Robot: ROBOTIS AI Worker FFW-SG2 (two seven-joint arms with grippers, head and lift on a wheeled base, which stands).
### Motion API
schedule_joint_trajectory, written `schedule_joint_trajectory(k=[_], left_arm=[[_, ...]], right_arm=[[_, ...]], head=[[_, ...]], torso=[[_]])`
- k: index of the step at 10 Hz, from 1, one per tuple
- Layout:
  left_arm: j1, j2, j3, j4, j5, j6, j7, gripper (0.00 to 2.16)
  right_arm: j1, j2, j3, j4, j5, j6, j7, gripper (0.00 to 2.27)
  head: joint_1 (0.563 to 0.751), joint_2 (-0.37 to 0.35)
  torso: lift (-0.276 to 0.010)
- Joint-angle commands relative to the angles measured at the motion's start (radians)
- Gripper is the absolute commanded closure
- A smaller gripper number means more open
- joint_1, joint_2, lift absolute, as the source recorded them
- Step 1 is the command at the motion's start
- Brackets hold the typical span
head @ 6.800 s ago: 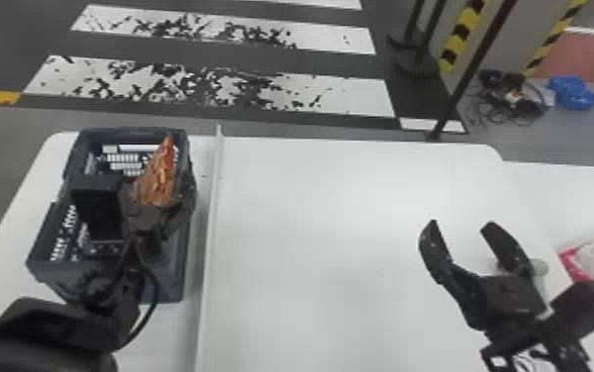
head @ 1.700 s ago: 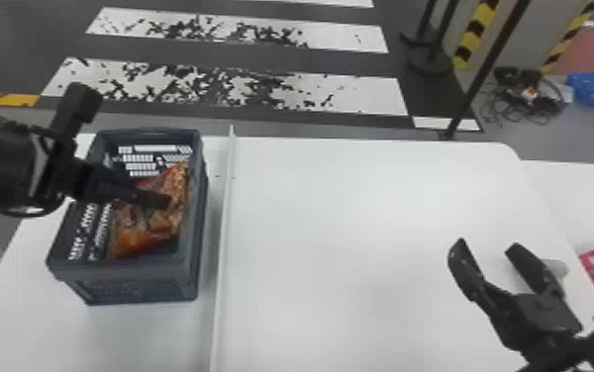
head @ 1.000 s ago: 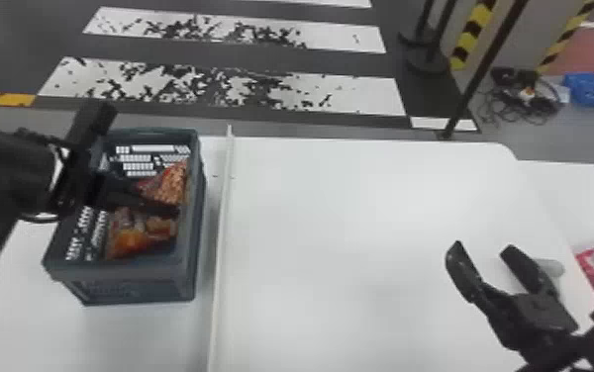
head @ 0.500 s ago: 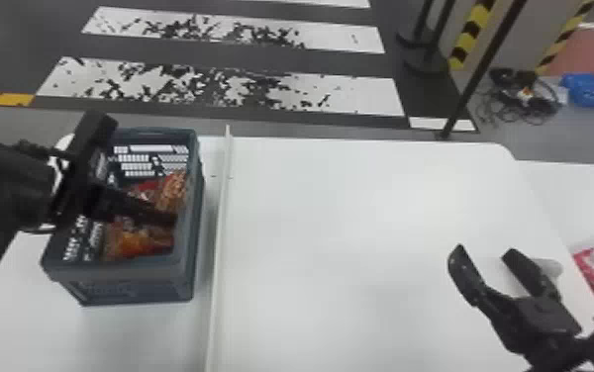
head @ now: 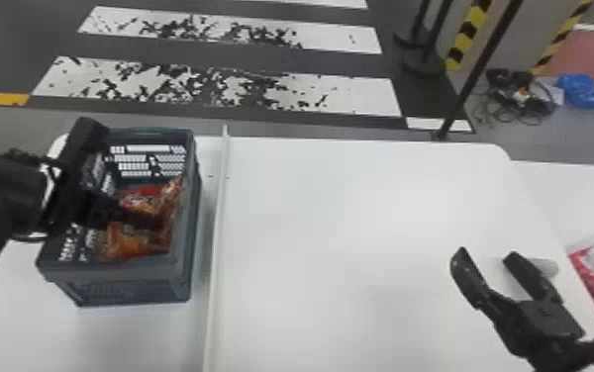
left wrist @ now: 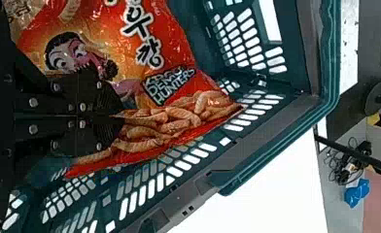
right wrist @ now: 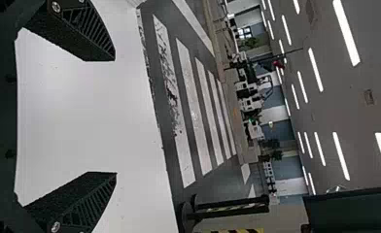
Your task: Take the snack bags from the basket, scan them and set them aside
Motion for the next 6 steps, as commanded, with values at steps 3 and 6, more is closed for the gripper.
schedule_joint_trajectory(k=[3, 6], left_arm=[[0.074, -0.004, 0.079, -0.152, -0.011, 0.066, 0.006, 2.06], [0.116, -0.01, 0.139, -0.332, -0.057, 0.185, 0.021, 2.06]], right_arm=[[0.015, -0.02, -0.01, -0.008, -0.025, -0.003, 0.005, 0.08], [0.025, -0.022, -0.019, -0.029, -0.053, 0.0, 0.005, 0.08]], head=[[0.695, -0.096], [0.695, -0.09]], torso=[[-0.075], [-0.075]])
